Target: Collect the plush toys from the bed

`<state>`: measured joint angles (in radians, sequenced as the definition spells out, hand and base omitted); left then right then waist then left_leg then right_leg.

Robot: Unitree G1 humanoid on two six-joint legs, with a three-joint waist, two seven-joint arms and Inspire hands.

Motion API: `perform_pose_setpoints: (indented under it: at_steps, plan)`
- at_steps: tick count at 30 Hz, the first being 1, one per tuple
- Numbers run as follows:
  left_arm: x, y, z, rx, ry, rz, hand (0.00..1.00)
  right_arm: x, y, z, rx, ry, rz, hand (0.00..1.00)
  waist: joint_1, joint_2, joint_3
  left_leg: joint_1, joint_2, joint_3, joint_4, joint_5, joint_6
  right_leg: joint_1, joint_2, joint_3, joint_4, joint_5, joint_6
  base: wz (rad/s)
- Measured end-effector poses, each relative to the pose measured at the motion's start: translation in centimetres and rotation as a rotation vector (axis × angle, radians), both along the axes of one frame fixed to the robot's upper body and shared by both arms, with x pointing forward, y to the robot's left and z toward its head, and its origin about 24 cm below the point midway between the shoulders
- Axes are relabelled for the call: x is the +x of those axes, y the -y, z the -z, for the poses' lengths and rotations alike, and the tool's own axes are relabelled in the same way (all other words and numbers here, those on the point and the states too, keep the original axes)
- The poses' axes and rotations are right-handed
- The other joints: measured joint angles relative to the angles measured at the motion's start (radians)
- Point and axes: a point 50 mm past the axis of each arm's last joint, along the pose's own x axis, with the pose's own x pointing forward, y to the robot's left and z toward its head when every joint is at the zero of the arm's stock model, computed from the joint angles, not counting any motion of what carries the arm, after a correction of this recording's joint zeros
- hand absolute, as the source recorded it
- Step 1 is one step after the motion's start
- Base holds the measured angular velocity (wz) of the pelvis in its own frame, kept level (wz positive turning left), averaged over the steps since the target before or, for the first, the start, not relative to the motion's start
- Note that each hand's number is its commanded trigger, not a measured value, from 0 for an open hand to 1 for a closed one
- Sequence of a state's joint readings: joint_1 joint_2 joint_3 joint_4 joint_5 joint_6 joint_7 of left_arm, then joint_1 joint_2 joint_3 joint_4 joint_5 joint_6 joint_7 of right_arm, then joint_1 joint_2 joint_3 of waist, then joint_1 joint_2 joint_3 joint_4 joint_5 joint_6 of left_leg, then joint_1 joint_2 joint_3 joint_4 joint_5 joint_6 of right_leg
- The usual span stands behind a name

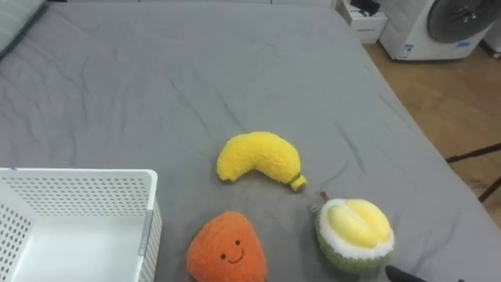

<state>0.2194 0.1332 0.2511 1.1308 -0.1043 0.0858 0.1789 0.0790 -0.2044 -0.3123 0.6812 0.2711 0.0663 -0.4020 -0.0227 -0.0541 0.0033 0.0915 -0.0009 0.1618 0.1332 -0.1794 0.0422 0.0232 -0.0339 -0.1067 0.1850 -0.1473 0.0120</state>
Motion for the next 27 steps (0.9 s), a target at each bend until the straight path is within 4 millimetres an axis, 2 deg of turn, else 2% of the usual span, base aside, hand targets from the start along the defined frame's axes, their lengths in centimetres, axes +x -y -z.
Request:
perform_pose_setpoints:
  at_steps: [4, 8, 20, 27]
  plan:
    - [0.2, 0.2, 0.0, -0.003, 0.000, 0.020, 0.00, 2.8, -0.9, -2.4, -0.126, 0.088, -0.153, 0.00, 0.005, 0.005, 0.0000, 0.000, 0.000, -0.002, -0.001, 0.001, -0.001, 0.005, 0.001, -0.004, 0.000, 0.000, -0.001, 0.05]
    - [0.3, 0.2, 0.0, -0.003, 0.006, 0.024, 0.00, 4.1, -2.0, -3.3, -0.188, 0.111, -0.262, 0.00, 0.008, 0.010, -0.0001, 0.005, 0.000, -0.006, -0.002, 0.001, -0.001, 0.013, 0.001, -0.008, -0.003, 0.000, -0.001, 0.04]
    - [0.3, 0.2, 0.0, 0.003, -0.002, 0.056, 0.00, 5.3, -3.6, -3.7, -0.202, 0.106, -0.453, 0.00, 0.023, 0.015, -0.0011, 0.006, 0.000, -0.008, -0.002, 0.001, -0.001, 0.012, 0.001, -0.006, -0.002, 0.000, 0.000, 0.00]
    - [0.3, 0.0, -0.2, 0.018, 0.007, 0.058, 0.00, 4.8, -5.1, -2.4, -0.190, 0.021, -0.628, 0.00, 0.031, 0.009, -0.0036, 0.010, 0.000, -0.014, -0.001, 0.001, -0.001, 0.022, 0.000, -0.011, -0.004, 0.000, -0.001, 0.02]
